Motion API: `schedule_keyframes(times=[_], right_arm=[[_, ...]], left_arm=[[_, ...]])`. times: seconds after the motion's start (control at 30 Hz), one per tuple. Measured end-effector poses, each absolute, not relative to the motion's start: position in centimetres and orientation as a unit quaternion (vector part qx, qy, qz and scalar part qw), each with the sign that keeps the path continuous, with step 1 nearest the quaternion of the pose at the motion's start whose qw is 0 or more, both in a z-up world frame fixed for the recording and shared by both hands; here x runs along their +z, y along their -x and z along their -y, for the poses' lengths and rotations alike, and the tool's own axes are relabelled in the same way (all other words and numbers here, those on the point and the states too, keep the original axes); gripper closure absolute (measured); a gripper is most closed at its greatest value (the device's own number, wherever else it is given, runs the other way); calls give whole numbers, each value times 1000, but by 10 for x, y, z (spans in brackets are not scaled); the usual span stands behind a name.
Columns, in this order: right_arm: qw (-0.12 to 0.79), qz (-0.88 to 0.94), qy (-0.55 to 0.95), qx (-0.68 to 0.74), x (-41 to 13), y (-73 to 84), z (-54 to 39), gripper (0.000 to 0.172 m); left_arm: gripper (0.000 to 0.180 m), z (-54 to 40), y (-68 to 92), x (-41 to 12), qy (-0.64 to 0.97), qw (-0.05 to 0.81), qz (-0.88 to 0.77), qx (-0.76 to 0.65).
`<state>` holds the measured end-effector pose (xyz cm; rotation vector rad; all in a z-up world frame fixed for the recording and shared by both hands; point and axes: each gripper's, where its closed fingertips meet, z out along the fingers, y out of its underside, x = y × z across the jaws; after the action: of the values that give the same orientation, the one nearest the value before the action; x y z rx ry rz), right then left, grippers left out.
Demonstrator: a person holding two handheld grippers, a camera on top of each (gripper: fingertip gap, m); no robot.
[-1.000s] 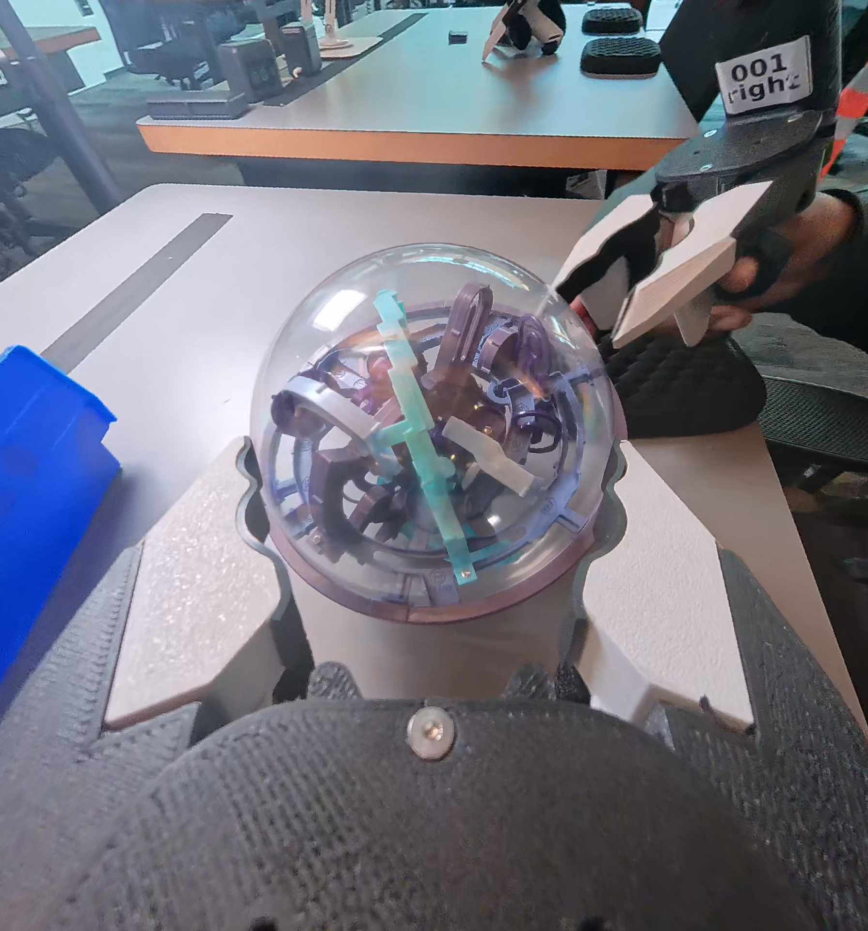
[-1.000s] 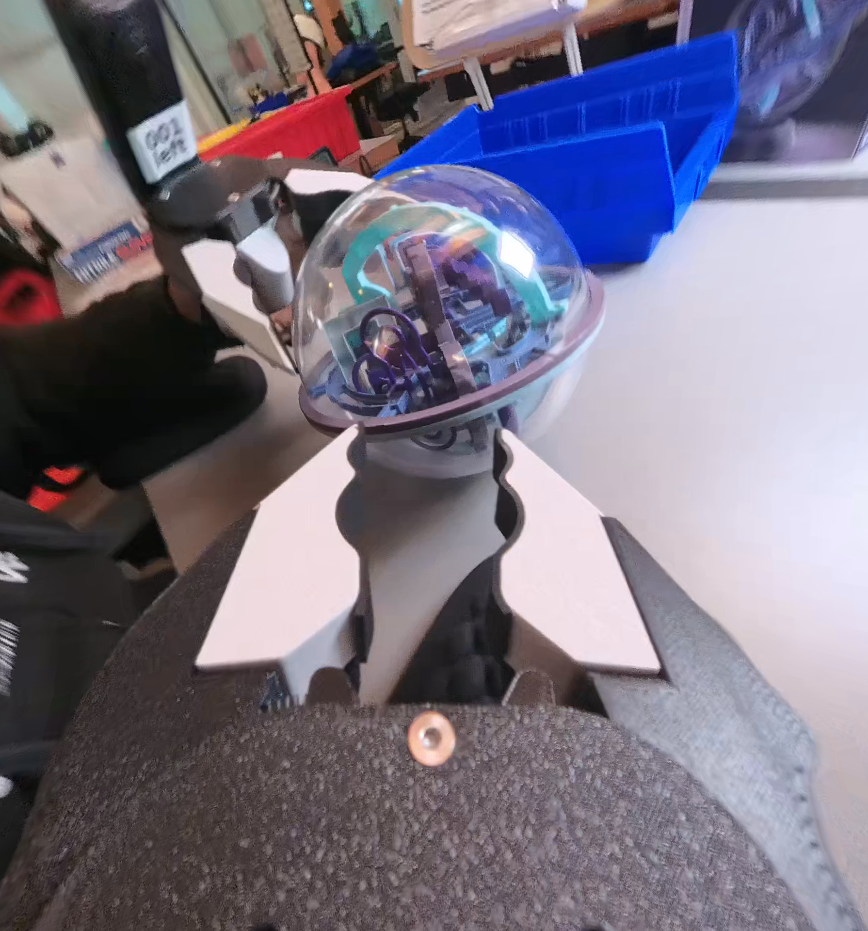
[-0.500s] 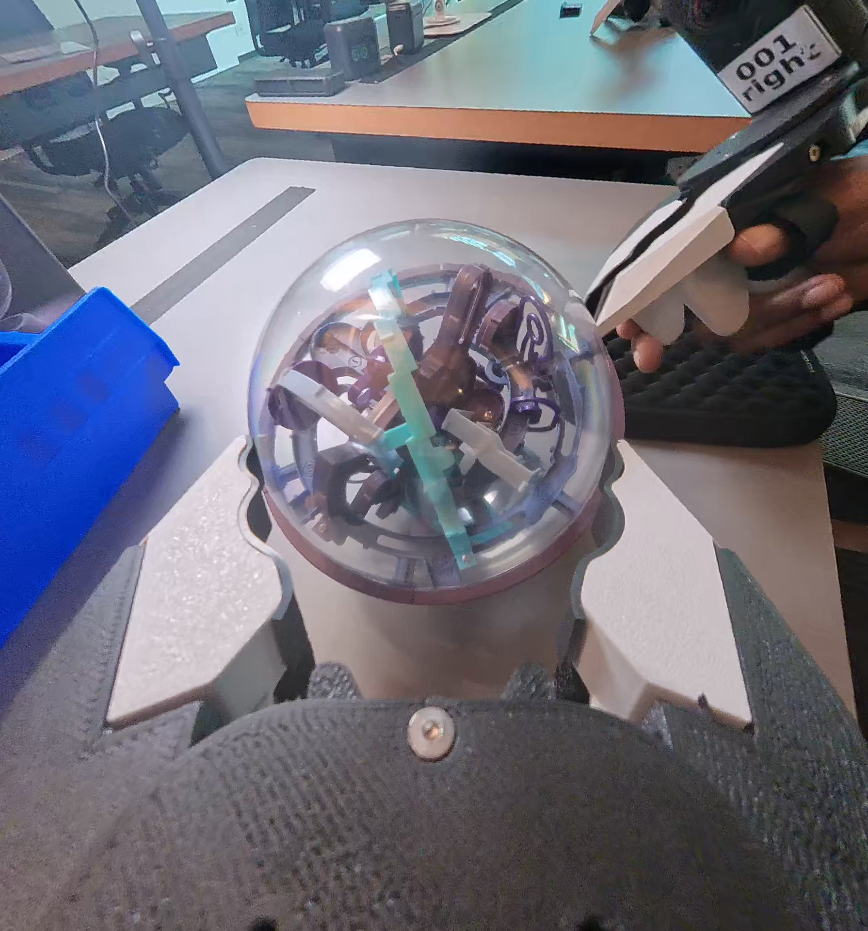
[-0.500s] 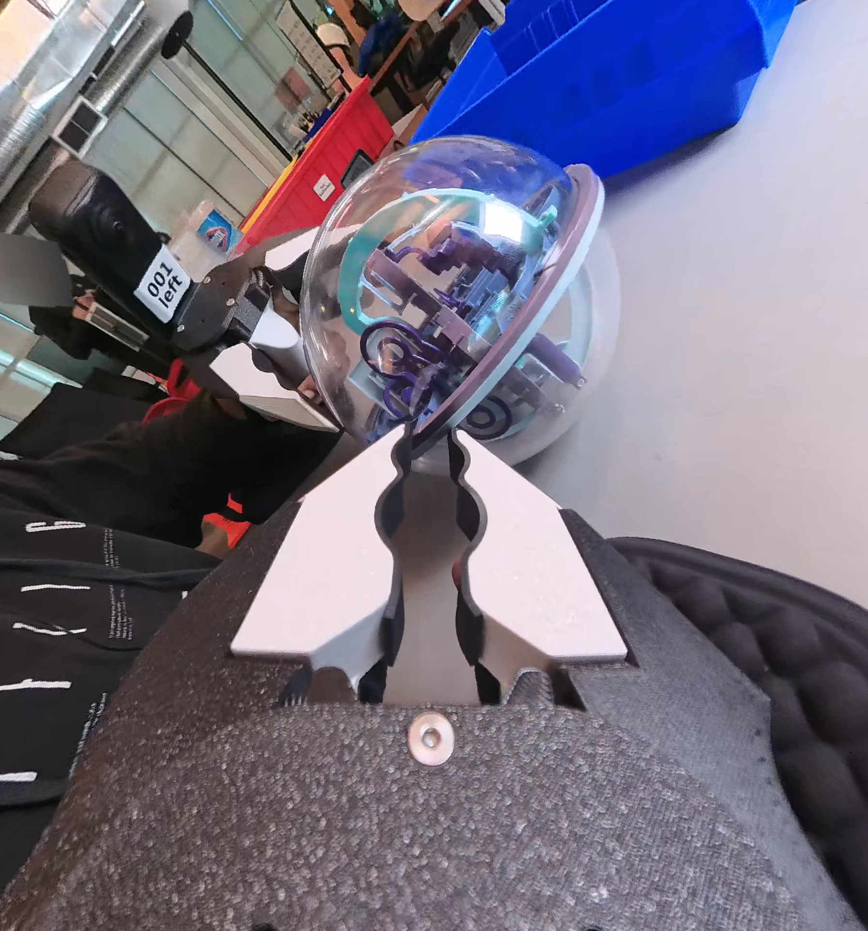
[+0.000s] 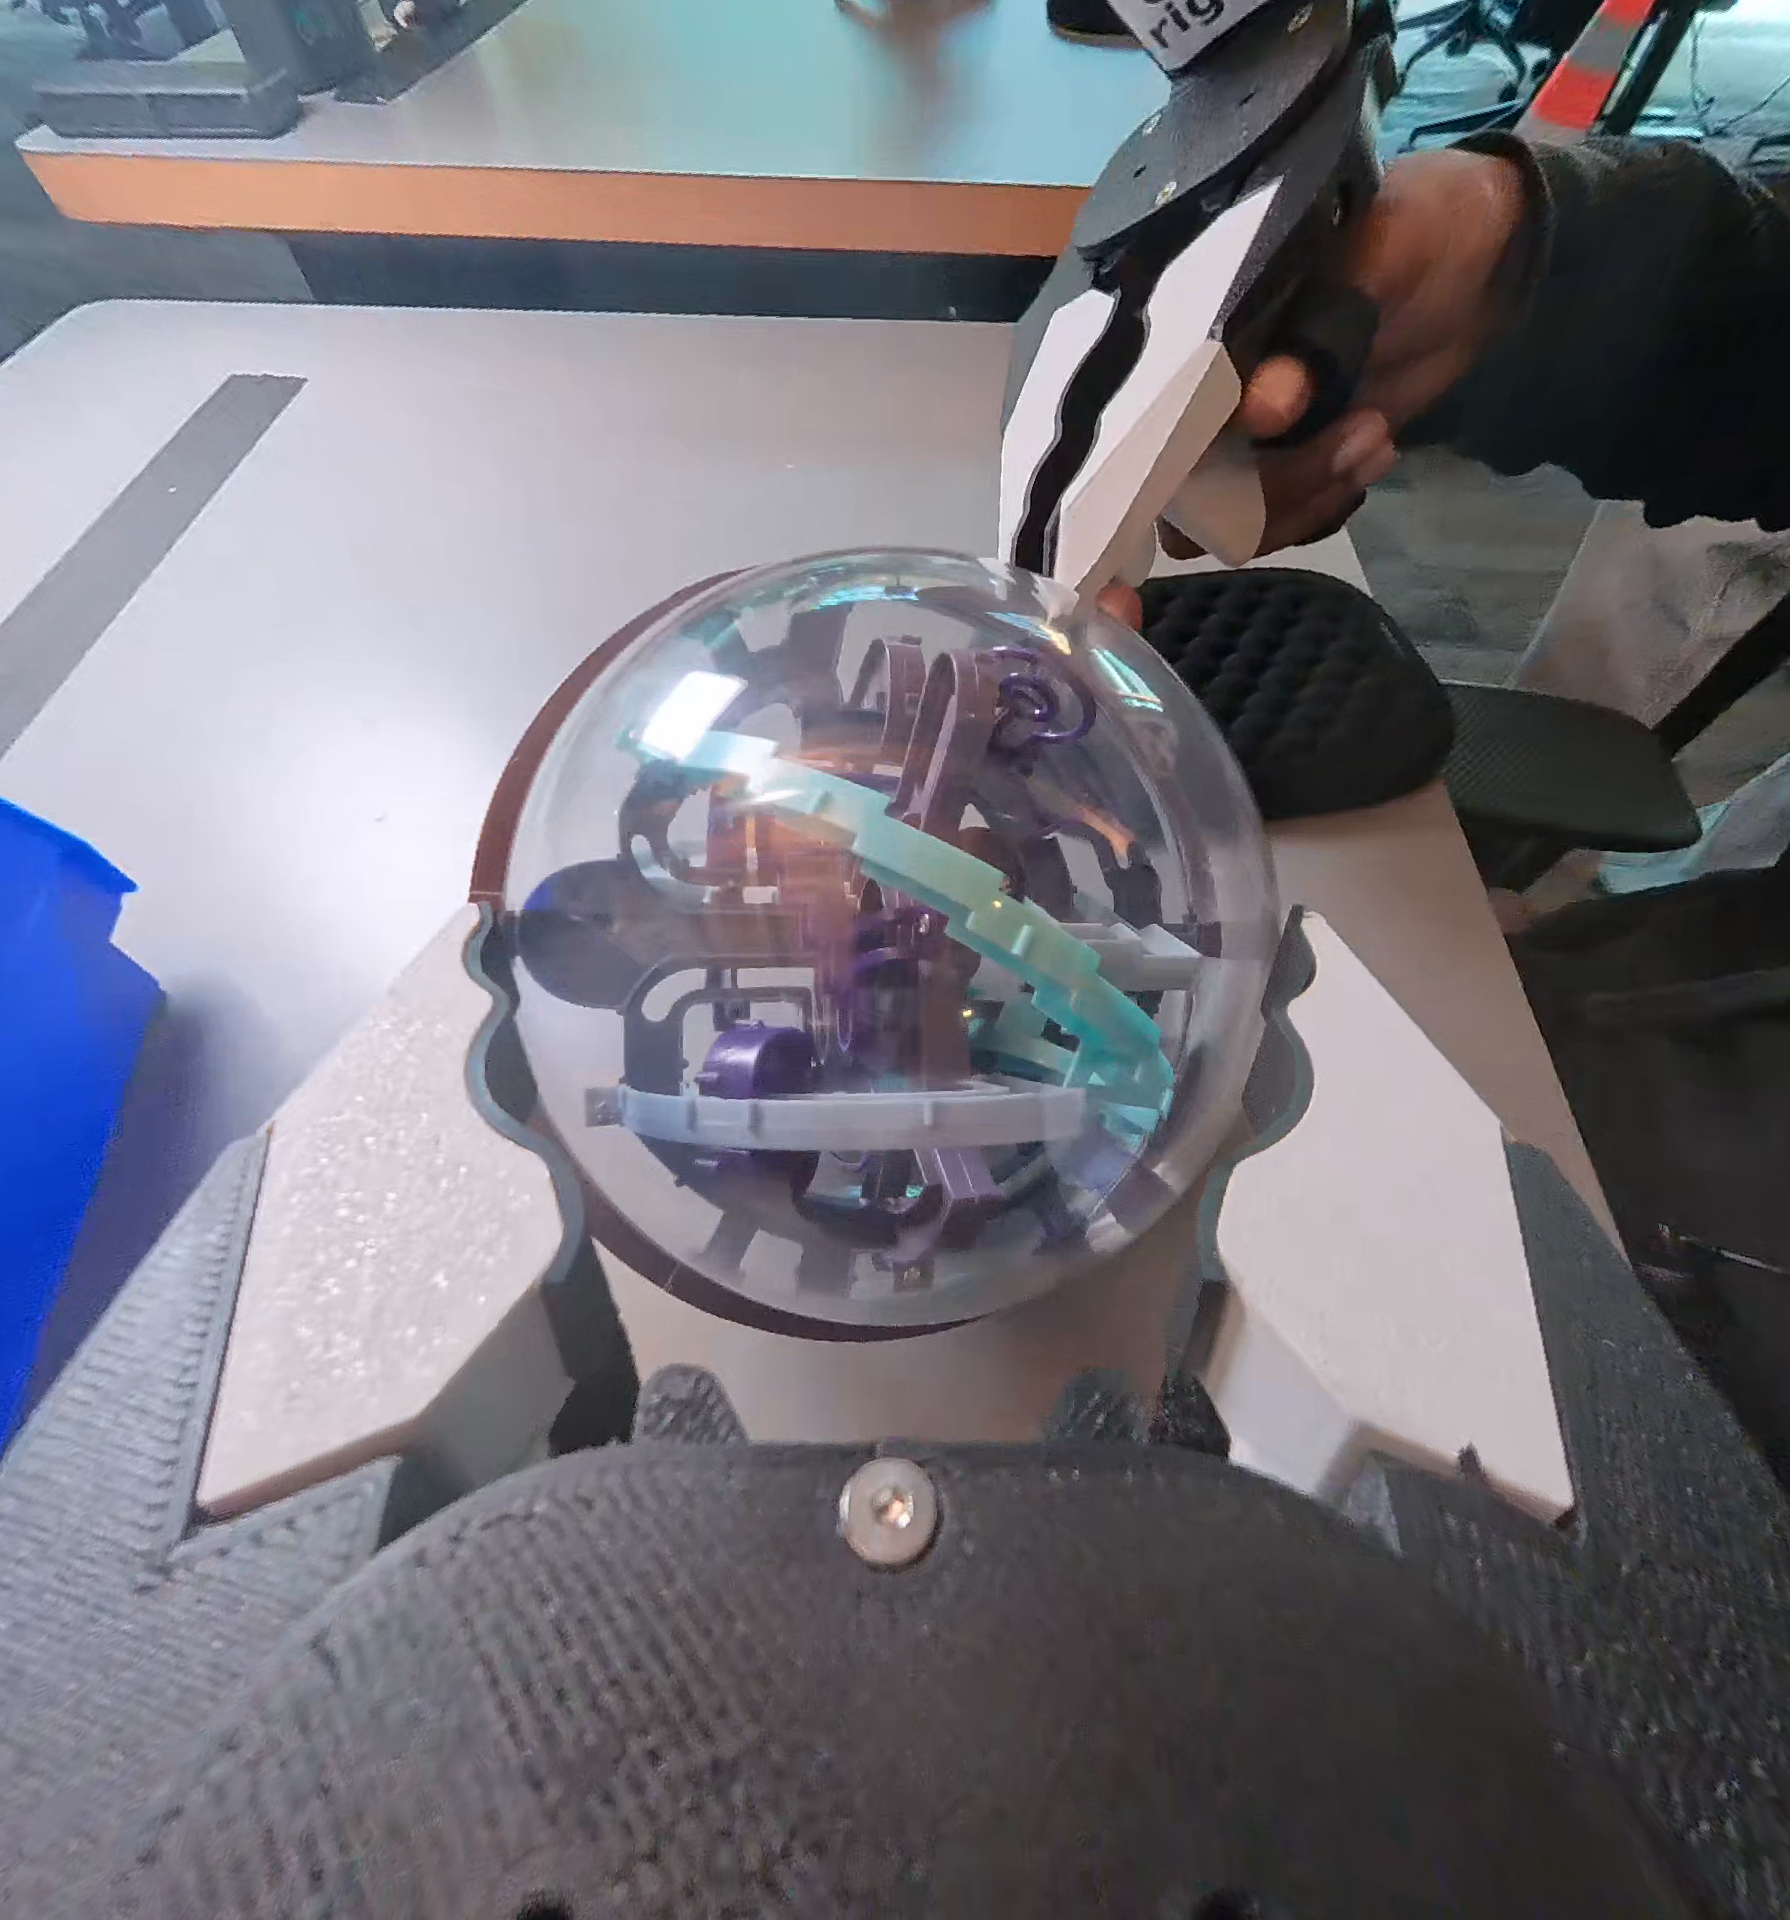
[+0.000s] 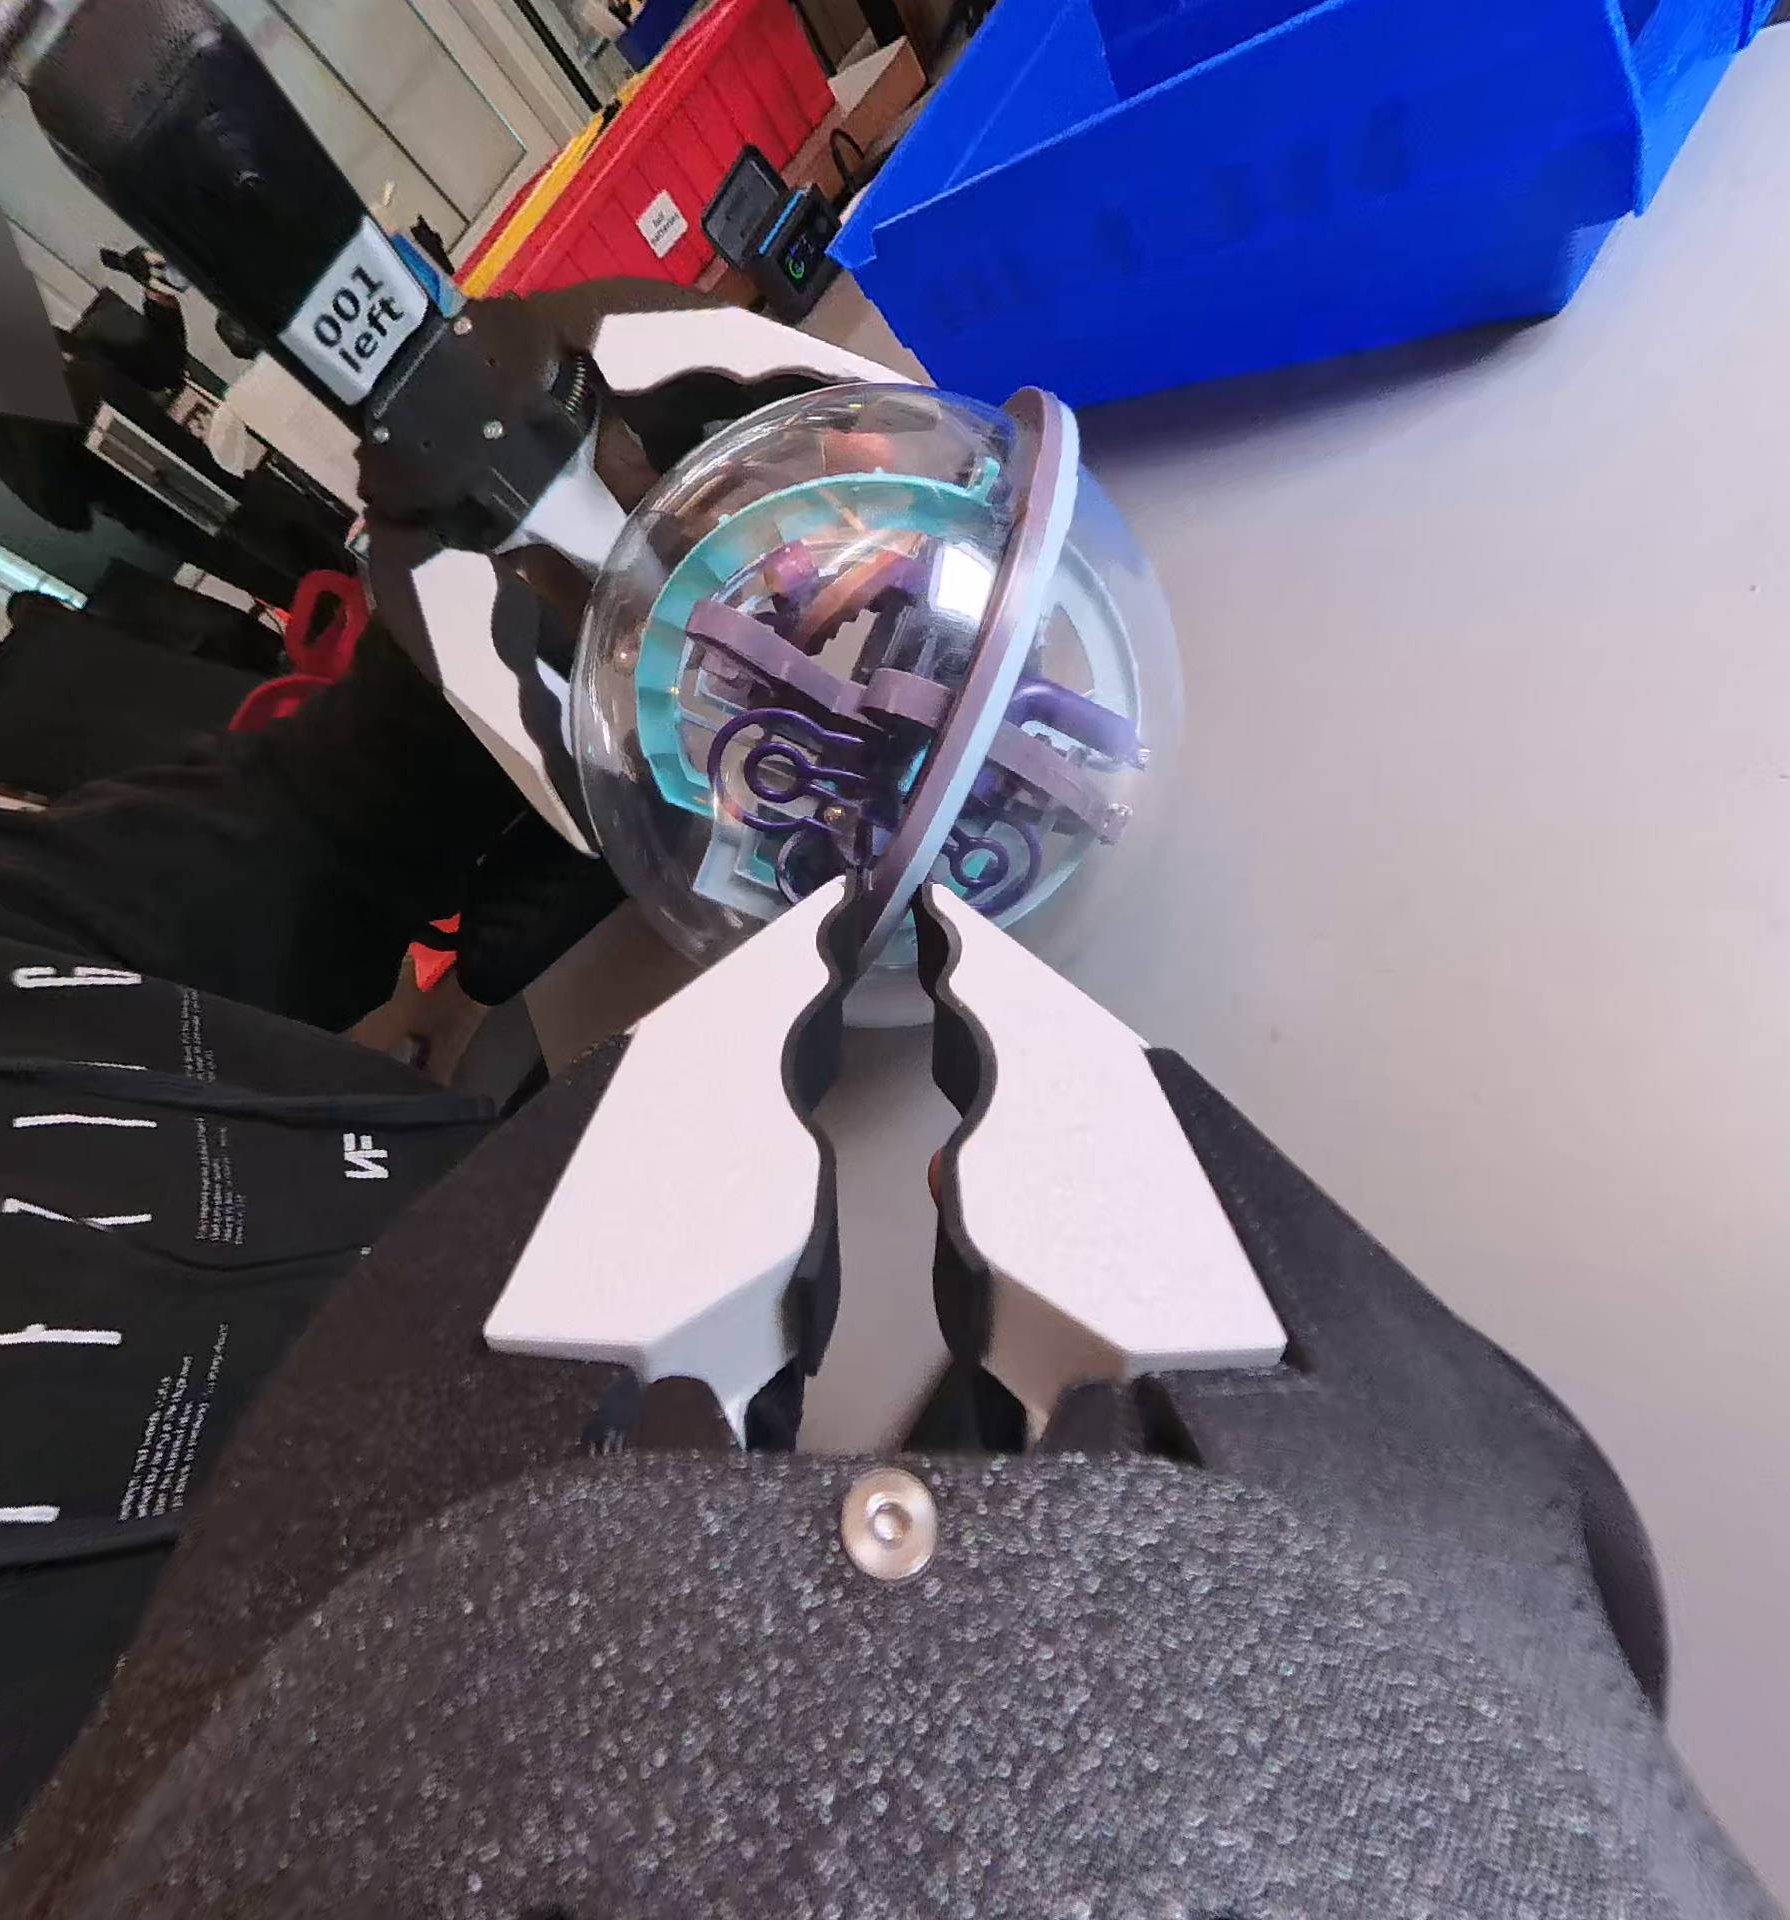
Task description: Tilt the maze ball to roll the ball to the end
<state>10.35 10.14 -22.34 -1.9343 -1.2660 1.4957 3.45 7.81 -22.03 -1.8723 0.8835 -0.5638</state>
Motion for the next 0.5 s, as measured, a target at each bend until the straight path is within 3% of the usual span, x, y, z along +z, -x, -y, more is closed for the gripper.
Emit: schedule_keyframes(times=[0.2,0.37,0.5], right_arm=[[223,460,684,520,-218,-105,-107,162],[235,462,690,505,-228,-110,-98,147],[249,460,690,499,-237,-110,-86,152]], left_arm=[[42,-80,-35,-221,774,488,-337,-223],[42,-80,-32,-221,777,512,-302,-207],[42,-79,-30,-223,778,533,-269,-194]])
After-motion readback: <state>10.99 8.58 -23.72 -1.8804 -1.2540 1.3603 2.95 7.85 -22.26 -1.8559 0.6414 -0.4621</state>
